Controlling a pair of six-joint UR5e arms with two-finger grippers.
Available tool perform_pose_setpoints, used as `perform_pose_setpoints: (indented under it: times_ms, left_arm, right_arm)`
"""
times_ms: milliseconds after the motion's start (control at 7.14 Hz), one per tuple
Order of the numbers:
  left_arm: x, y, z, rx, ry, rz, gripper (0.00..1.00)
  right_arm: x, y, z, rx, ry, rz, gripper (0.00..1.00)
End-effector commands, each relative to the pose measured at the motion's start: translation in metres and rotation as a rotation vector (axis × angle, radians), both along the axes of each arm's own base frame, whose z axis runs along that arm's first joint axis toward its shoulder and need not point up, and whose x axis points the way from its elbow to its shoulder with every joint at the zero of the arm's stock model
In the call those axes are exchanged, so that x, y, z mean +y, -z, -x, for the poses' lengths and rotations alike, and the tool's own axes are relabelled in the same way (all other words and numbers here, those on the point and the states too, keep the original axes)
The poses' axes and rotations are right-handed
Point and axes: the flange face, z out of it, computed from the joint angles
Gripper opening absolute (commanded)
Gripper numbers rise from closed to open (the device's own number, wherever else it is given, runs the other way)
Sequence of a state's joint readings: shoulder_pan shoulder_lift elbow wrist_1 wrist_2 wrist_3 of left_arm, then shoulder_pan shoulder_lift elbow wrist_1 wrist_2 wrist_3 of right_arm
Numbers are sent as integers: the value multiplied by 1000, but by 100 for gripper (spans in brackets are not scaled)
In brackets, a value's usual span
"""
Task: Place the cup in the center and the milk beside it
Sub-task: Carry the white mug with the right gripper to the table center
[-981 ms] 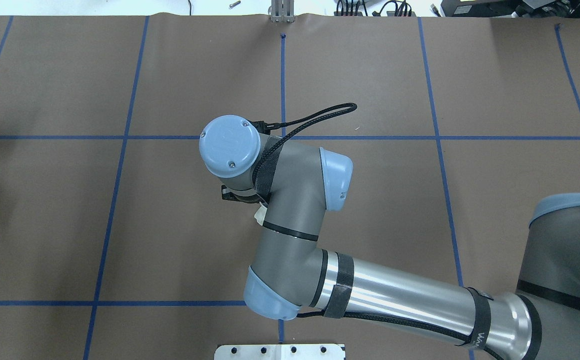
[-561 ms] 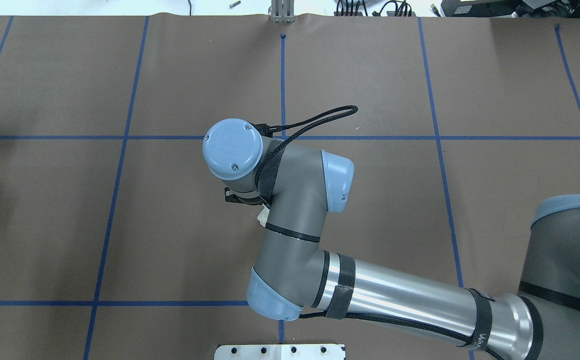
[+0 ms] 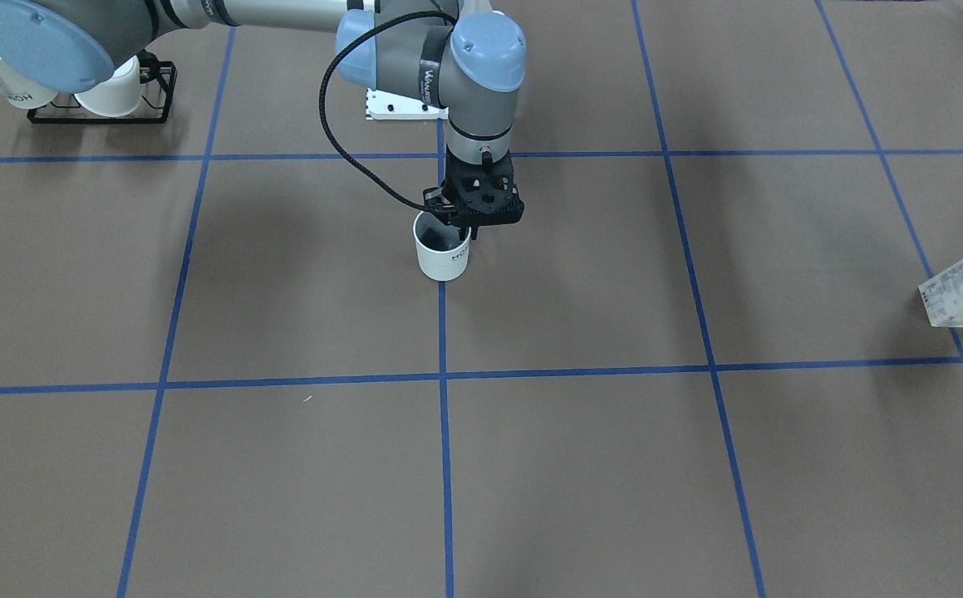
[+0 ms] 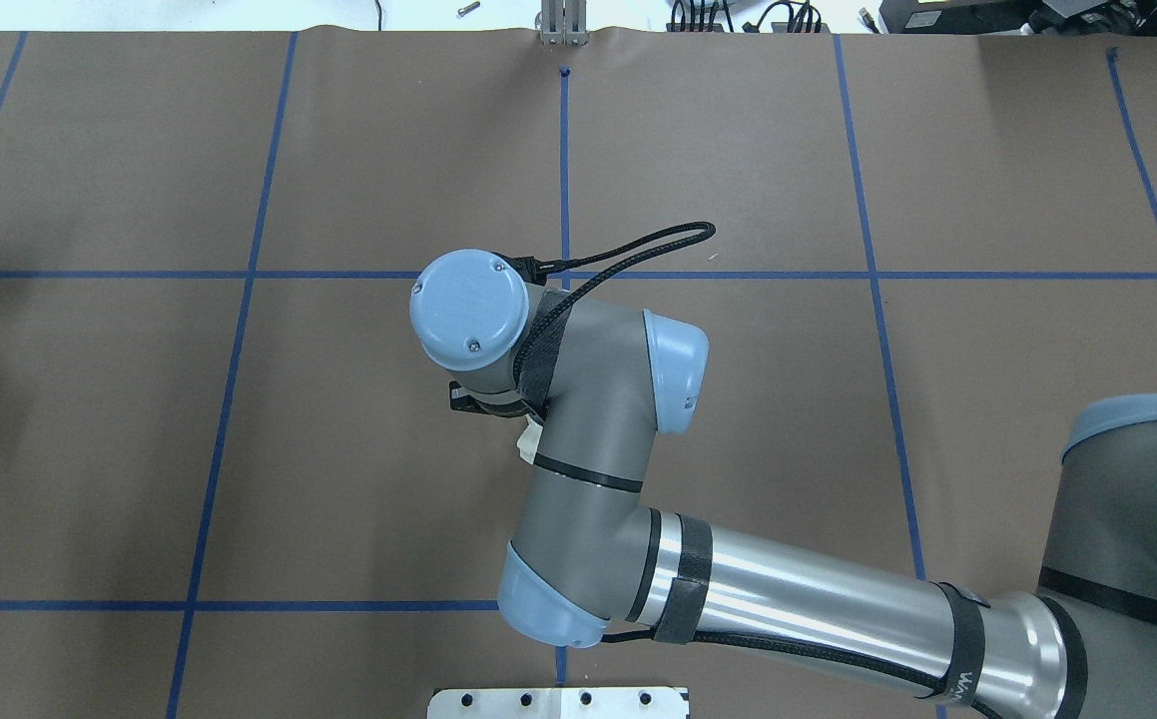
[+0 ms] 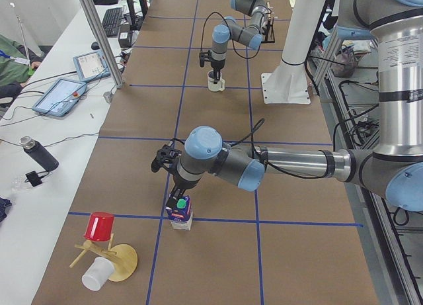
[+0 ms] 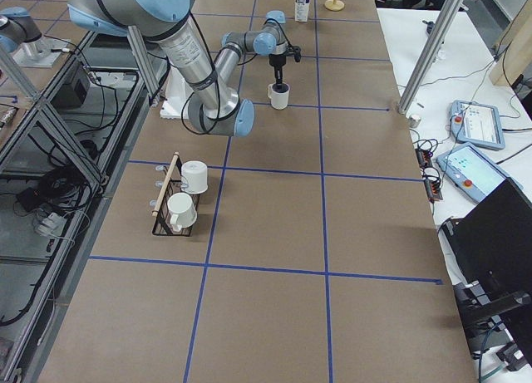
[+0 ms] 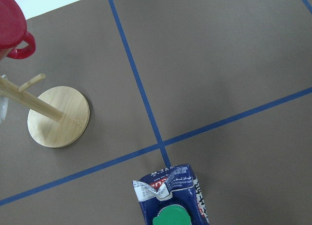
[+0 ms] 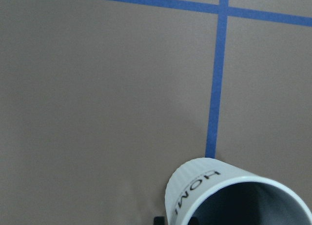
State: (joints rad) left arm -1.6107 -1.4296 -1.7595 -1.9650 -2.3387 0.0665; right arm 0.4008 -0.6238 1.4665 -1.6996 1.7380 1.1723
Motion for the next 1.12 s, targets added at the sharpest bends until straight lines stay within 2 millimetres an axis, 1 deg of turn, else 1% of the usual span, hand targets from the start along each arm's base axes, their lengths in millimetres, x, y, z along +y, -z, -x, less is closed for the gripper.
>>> perform_pose_setpoints:
  times_ms: [0,140,280,420,561,701,841,981]
  left_arm:
    - [0,0,0,0,-1,-1,99]
    - [0,0,0,1,0,0,99]
    - [0,0,0,0,-1,-1,99]
    - [0,0,0,0,-2,-2,99]
    - [0,0,0,-1,-3,-3,99]
    - [0,0,0,-1,-3,-3,99]
    - [-1,6,0,-1,-1,-30,99]
    - [-1,5,1,-1,2,-38,99]
  right_arm:
    - [-2,18,-7,-39,-23,-39,84]
    - [-9,40,-32,-88,-49,-68,97]
    - [-25,62,-69,-144,-74,-91,99]
    - [-47,74,-102,-179,-102,-97,99]
    - [-82,71,-139,-195,-101,-83,99]
    - [-122,48,-184,-182,-55,-104,99]
    - [-158,1,-238,-143,-10,-144,99]
    - [-186,-60,-303,-87,42,-193,99]
